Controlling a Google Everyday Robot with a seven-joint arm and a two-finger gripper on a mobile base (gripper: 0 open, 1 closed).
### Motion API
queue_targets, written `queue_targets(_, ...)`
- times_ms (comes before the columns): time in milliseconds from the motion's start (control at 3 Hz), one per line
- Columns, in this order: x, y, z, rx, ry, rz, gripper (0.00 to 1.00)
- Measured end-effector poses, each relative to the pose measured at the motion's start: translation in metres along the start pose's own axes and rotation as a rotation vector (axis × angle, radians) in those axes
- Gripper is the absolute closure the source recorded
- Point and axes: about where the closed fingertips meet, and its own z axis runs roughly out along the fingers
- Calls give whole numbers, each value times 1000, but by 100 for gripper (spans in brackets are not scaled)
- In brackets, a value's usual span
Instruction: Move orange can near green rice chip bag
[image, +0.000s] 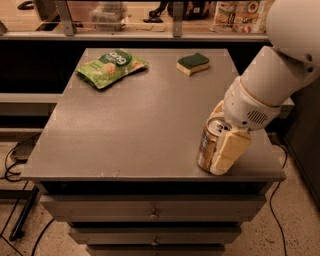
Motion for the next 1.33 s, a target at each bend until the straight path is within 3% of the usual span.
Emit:
queue_targets(333,-3,-6,-12,37,-9,2,64)
queue_targets(667,-17,-22,-39,92,-64,-20,87)
queue_targets(1000,-34,-39,-75,169,-168,-43,100)
queue_targets(1333,-43,-40,-85,181,-195,-52,100)
